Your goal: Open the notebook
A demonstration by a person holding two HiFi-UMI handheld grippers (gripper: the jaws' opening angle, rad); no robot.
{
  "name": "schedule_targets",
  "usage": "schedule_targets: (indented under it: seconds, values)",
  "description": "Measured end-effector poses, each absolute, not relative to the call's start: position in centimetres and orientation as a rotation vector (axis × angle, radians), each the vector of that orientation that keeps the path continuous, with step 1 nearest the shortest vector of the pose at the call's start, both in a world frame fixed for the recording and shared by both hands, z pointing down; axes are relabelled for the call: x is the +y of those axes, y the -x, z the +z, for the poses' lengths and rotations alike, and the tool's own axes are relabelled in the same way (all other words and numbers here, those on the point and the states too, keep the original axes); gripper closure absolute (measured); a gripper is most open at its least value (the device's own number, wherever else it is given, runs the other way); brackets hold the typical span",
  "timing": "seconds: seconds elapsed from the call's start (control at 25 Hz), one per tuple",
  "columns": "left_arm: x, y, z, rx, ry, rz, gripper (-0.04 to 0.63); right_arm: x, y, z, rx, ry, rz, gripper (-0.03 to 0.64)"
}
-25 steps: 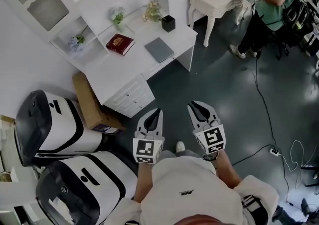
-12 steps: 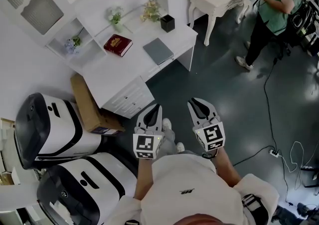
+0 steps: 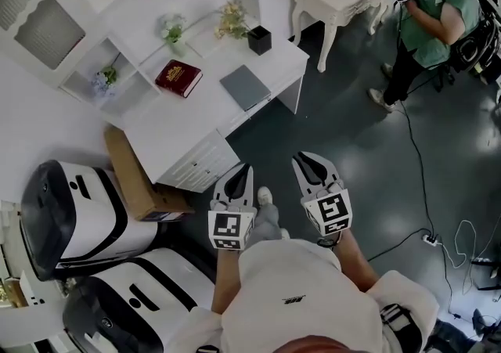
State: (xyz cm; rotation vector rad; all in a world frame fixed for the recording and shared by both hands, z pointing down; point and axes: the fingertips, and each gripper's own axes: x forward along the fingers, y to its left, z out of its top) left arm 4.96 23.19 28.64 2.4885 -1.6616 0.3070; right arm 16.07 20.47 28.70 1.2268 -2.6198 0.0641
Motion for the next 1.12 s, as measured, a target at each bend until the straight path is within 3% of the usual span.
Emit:
schedule_targets:
  seconds: [1.12]
  values:
    - [3.6, 2.4, 31.3, -1.556, -2.485, 0.338, 0.595, 0.7, -8.2, 31.4, -2.544, -1.252, 0.129, 0.581]
